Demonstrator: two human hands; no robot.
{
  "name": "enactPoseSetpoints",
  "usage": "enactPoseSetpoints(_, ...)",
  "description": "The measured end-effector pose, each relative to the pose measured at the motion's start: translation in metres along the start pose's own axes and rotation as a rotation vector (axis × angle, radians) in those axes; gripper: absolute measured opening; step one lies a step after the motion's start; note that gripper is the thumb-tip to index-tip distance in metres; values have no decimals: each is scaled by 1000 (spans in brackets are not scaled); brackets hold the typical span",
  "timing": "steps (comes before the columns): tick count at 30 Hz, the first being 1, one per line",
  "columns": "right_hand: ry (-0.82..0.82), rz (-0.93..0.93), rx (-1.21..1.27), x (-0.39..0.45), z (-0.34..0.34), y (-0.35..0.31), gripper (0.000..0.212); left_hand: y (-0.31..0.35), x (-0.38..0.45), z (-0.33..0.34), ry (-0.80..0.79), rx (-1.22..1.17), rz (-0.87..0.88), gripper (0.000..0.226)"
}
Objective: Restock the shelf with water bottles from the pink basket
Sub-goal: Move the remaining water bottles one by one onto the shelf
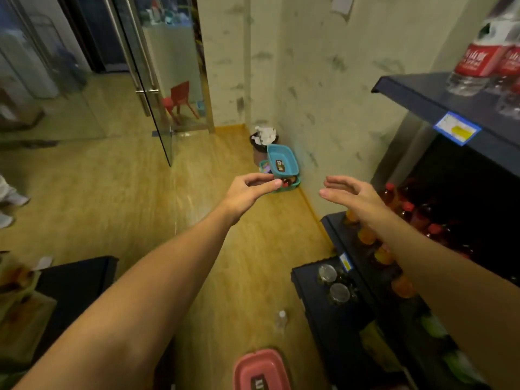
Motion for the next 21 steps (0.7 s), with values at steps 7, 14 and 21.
enactPoseSetpoints(7, -61, 251, 28, -5, 39, 128, 85, -134, 3, 4, -11, 70, -269, 70)
enactPoseSetpoints(14, -134, 472, 16, -26, 77, 286, 66, -305, -4, 16, 3, 48, -487, 54)
enactPoseSetpoints(21, -141, 685, -39, -42, 99, 480, 72, -494, -21, 30, 27, 74, -617, 59)
Point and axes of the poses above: each hand's wrist, its own x-axis towards the middle knuckle, its own z-axis out of the palm, y = z × x, the point moved 2 cm from there along x, towards the middle knuckle, and after that the axes turned 2 degrees about x, right-handed, at the moved point
